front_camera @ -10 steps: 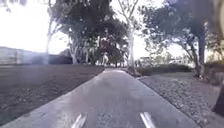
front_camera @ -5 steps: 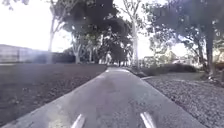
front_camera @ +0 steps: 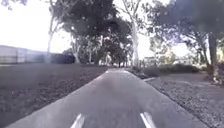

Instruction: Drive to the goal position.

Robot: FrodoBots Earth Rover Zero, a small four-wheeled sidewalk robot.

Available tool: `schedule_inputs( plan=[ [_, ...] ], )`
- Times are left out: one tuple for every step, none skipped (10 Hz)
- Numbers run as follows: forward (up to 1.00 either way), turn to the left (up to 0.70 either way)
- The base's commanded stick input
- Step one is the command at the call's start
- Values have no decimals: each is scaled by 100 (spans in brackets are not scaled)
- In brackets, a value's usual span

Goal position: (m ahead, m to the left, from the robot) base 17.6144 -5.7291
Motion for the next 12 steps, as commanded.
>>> schedule_inputs(
  plan=[
    [98,0],
    [98,0],
    [98,0],
    [98,0],
    [98,0],
    [98,0],
    [98,-32],
    [98,-18],
    [98,0],
    [98,0],
    [98,0],
    [98,0]
  ],
)
